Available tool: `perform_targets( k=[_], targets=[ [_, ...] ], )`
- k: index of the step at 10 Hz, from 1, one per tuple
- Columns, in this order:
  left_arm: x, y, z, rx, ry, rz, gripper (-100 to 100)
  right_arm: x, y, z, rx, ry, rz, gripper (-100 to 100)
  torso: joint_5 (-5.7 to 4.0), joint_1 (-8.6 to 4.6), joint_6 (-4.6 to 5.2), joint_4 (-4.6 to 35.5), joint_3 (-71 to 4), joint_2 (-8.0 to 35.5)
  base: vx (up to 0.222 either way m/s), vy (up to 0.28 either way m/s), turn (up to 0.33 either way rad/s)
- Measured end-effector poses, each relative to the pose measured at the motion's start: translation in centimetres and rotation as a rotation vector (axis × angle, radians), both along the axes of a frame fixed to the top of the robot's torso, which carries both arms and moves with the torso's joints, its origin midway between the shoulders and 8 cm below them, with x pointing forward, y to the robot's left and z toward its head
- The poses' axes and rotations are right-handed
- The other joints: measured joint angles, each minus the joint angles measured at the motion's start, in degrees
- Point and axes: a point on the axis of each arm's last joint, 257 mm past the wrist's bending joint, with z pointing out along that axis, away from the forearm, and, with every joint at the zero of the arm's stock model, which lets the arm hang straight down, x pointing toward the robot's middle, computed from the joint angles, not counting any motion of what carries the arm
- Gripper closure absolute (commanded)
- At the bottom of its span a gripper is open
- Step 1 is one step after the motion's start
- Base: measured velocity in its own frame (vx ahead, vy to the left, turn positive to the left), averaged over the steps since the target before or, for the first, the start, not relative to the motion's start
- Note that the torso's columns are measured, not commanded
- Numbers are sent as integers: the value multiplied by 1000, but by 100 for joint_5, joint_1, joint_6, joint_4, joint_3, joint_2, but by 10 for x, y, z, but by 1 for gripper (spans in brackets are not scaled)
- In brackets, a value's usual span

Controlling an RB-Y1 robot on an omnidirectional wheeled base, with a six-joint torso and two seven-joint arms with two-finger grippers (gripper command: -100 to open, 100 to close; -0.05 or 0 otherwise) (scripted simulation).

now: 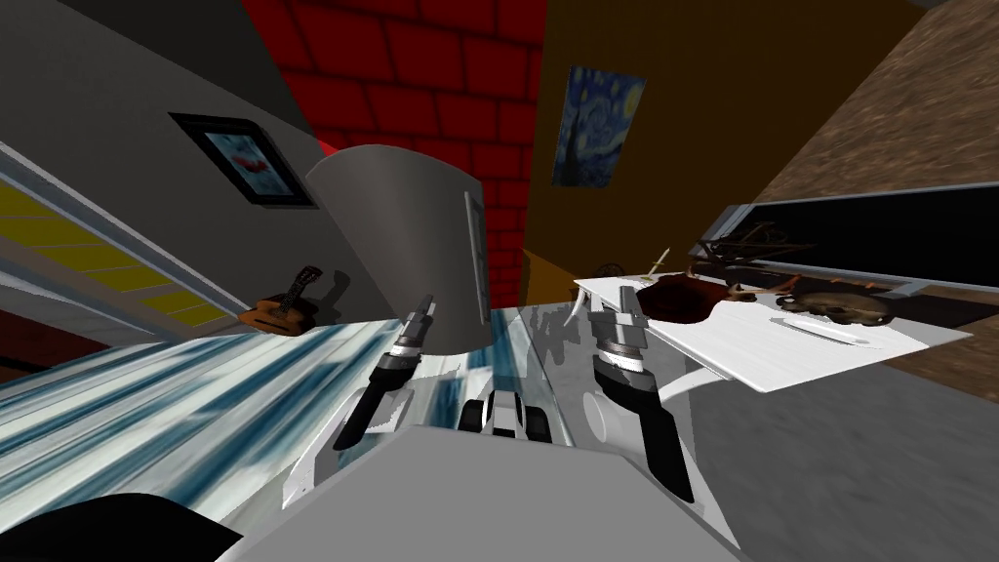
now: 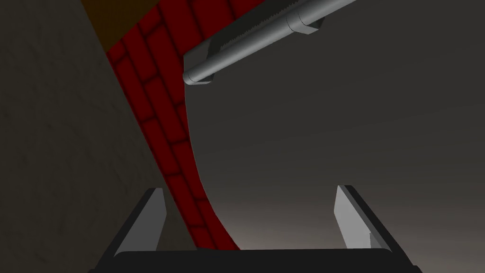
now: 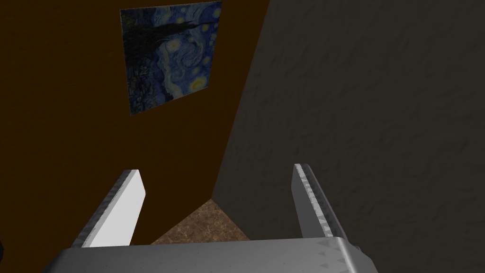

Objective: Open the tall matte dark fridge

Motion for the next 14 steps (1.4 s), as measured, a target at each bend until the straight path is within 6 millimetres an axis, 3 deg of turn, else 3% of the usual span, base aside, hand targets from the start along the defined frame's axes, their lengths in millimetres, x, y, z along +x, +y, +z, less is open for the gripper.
perform_targets(
  k=[14],
  targets=[
    [3, 32, -8, 165, 211, 56, -100, 0, 0, 0, 0, 0, 0, 0, -1, -1, 0, 1, 2, 3, 94, 11, -64]
  ],
)
